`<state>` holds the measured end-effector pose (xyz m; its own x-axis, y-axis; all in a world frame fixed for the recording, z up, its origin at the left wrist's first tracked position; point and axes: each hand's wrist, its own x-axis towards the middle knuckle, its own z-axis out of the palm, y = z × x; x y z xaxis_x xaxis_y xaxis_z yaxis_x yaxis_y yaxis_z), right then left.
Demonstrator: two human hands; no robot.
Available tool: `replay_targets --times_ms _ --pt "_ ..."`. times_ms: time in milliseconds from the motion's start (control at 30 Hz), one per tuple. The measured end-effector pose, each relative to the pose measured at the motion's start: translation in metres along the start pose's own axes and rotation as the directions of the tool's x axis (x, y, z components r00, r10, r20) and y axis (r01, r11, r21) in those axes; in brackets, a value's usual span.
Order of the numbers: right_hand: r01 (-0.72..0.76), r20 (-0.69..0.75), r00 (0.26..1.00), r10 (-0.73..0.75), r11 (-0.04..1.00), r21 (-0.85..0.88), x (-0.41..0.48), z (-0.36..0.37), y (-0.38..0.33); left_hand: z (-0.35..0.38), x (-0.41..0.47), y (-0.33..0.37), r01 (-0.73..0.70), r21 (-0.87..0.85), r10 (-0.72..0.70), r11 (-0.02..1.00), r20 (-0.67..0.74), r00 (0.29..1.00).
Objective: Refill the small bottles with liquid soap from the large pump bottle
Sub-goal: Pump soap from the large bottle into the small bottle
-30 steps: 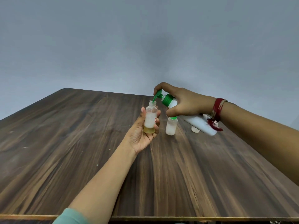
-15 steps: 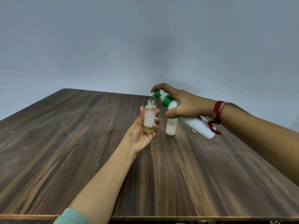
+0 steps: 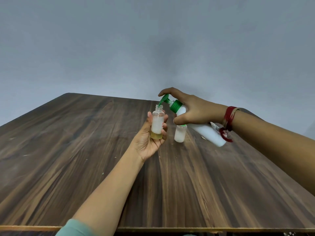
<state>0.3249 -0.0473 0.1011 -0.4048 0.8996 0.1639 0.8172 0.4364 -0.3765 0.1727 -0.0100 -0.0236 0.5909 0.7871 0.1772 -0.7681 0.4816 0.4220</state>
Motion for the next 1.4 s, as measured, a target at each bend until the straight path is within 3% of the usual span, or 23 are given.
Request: replay_targets --times_ms 1400 --pt "-0.001 -0.011 1.0 0.002 0.998 0.066 0.003 0.01 0.004 -0.003 0.002 -0.002 -0.002 -0.024 0.003 1.0 0.002 1.0"
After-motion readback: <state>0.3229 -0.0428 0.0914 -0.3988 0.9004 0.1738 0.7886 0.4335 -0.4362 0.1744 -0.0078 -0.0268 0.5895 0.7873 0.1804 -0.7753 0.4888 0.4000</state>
